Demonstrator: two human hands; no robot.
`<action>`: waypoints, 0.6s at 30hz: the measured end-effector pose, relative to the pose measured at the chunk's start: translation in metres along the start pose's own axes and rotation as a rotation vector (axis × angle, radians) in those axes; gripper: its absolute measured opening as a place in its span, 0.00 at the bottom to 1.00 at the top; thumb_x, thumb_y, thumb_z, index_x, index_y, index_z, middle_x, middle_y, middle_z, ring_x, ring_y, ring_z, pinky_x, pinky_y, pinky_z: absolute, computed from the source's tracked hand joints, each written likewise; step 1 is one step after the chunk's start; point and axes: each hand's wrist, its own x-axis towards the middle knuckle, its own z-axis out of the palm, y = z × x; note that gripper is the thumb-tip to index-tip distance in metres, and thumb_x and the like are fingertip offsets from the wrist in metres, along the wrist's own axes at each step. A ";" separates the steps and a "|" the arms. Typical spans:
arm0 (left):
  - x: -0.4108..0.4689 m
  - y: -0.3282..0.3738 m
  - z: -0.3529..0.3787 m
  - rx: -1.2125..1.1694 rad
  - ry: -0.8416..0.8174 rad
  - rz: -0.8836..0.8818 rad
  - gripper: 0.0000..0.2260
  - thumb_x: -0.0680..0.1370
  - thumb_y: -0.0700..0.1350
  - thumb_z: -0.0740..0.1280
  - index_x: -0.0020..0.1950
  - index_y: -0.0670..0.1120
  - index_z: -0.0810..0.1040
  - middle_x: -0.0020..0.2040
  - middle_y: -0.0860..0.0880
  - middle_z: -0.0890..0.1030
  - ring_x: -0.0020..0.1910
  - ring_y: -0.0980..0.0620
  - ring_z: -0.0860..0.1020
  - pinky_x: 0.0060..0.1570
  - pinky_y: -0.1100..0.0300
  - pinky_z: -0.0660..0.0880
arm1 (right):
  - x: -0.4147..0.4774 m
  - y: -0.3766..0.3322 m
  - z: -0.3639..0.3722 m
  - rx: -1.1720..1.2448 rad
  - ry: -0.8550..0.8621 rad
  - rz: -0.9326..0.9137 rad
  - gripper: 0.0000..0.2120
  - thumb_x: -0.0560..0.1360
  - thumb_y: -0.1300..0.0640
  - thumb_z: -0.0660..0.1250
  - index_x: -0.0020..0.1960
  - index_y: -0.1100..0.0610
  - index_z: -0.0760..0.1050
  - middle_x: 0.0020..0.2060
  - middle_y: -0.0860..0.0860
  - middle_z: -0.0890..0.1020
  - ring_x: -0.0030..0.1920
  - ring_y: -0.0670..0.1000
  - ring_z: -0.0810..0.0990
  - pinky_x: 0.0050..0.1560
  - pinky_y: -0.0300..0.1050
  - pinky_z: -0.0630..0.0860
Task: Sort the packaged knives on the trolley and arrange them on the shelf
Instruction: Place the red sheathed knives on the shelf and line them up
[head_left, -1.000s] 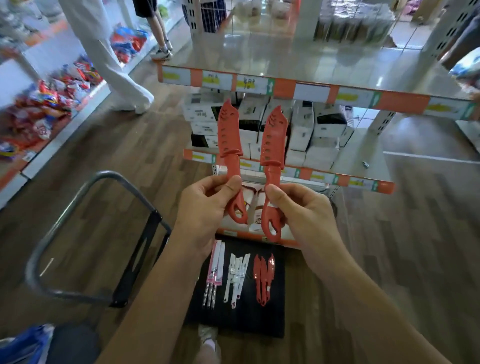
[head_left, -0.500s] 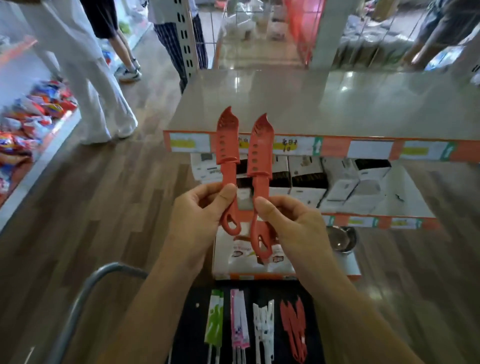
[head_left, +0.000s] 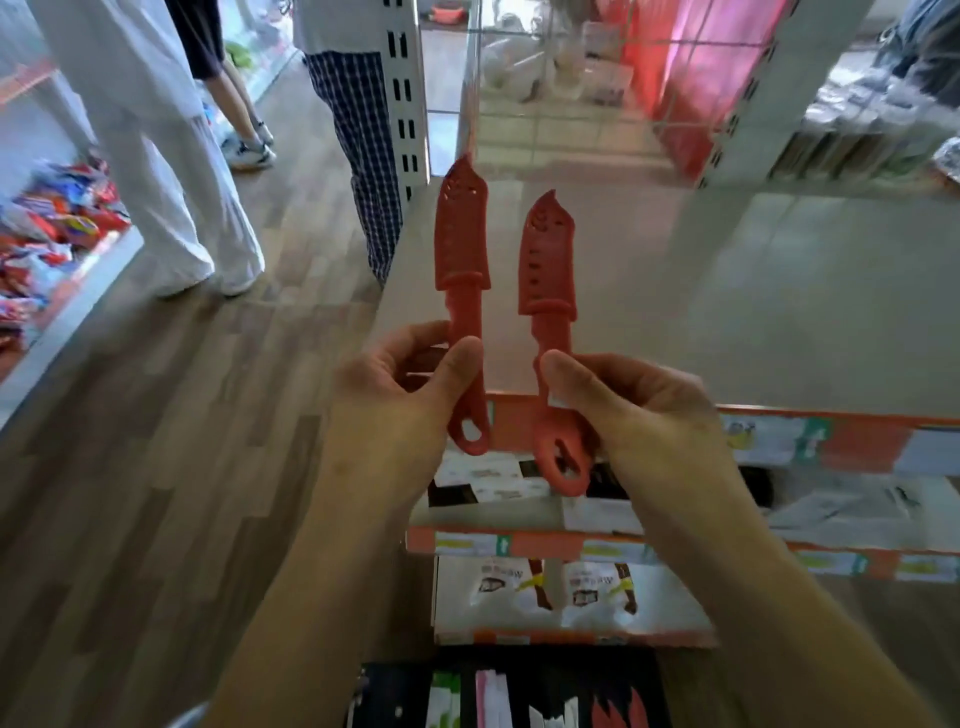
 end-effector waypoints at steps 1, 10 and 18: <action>0.011 0.000 -0.002 0.017 0.023 0.020 0.05 0.71 0.48 0.68 0.42 0.58 0.74 0.37 0.56 0.80 0.31 0.64 0.80 0.32 0.70 0.77 | 0.011 -0.002 0.003 0.014 -0.003 0.013 0.09 0.65 0.48 0.69 0.40 0.52 0.80 0.28 0.45 0.83 0.27 0.41 0.80 0.28 0.31 0.74; 0.072 -0.001 -0.008 0.170 0.000 0.120 0.13 0.72 0.47 0.69 0.56 0.49 0.77 0.36 0.54 0.82 0.30 0.60 0.81 0.28 0.67 0.77 | 0.079 0.004 0.032 -0.109 0.019 -0.048 0.07 0.70 0.49 0.69 0.36 0.51 0.79 0.26 0.46 0.83 0.27 0.42 0.80 0.34 0.38 0.79; 0.081 -0.014 -0.008 0.176 -0.008 0.179 0.03 0.74 0.44 0.67 0.41 0.51 0.78 0.23 0.54 0.78 0.20 0.61 0.73 0.23 0.70 0.69 | 0.084 0.007 0.035 -0.172 0.040 -0.037 0.08 0.69 0.49 0.70 0.33 0.51 0.78 0.24 0.44 0.81 0.24 0.41 0.78 0.29 0.35 0.76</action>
